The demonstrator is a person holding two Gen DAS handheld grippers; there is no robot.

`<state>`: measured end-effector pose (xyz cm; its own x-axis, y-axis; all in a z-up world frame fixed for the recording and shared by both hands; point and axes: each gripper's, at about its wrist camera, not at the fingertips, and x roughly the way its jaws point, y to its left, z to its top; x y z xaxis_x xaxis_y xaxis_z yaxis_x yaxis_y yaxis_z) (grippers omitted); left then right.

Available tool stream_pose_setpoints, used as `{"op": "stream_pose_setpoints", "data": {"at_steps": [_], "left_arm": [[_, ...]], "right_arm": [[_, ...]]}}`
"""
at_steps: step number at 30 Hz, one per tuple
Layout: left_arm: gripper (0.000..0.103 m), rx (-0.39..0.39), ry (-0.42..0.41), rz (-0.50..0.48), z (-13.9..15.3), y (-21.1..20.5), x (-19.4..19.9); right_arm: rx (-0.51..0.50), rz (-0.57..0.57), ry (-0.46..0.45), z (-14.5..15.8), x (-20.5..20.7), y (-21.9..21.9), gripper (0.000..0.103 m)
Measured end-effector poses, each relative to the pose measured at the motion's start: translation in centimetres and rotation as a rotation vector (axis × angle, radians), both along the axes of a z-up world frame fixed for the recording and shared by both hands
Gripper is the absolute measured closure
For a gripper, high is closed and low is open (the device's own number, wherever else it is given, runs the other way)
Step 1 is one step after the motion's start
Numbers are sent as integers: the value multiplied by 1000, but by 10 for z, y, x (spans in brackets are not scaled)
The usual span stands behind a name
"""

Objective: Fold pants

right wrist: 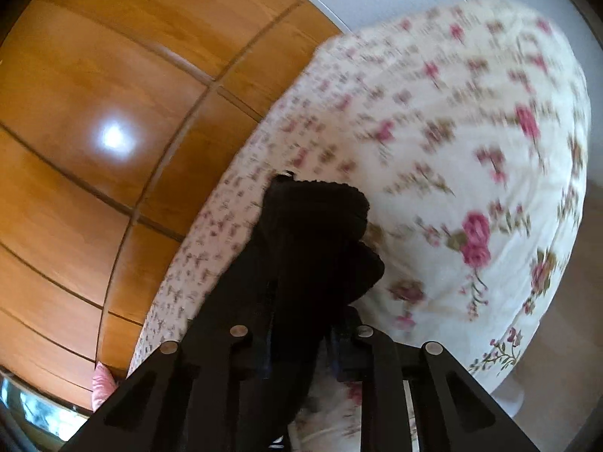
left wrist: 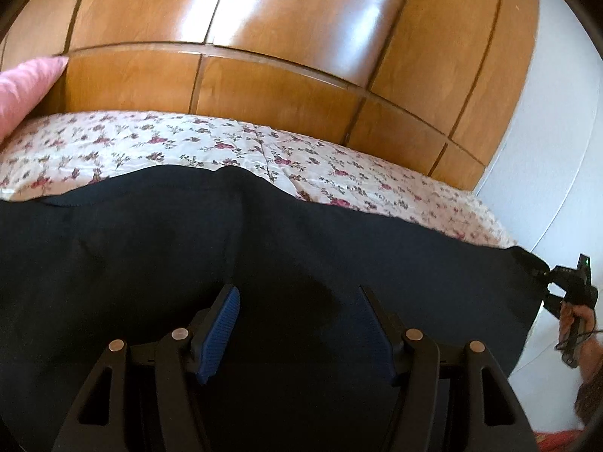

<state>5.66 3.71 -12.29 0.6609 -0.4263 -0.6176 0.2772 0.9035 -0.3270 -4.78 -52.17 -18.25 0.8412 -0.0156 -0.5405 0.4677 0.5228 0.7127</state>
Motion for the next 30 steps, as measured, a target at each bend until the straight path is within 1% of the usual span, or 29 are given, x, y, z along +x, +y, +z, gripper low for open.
{"op": "stream_pose_setpoints", "data": {"at_steps": [3,6,10,15,17,18,22,26,29,30], "left_arm": [[38,-42,6,31,6,10,1],[38,-81,0,84,13,25,0],[38,-134,-7,159,21,48,0],[38,-203,26,217,23,70,4],[38,-218,37,229,23,74,4],[38,-217,41,233,23,76,5],[38,-206,39,246,24,79,4],[38,-219,39,266,25,87,1],[38,-228,35,274,28,91,-1],[38,-226,34,277,28,92,-2]], "right_arm": [[-70,1,5,28,5,11,82],[-115,0,12,50,11,23,82],[-203,17,-21,84,17,49,83],[-368,78,-63,125,32,100,83],[-448,117,-74,141,38,127,83],[-505,148,-82,149,42,144,83],[-677,264,-103,165,53,202,83],[-844,387,-116,163,63,262,83],[-906,483,-144,157,69,299,83],[-923,533,-158,154,72,315,83]]}}
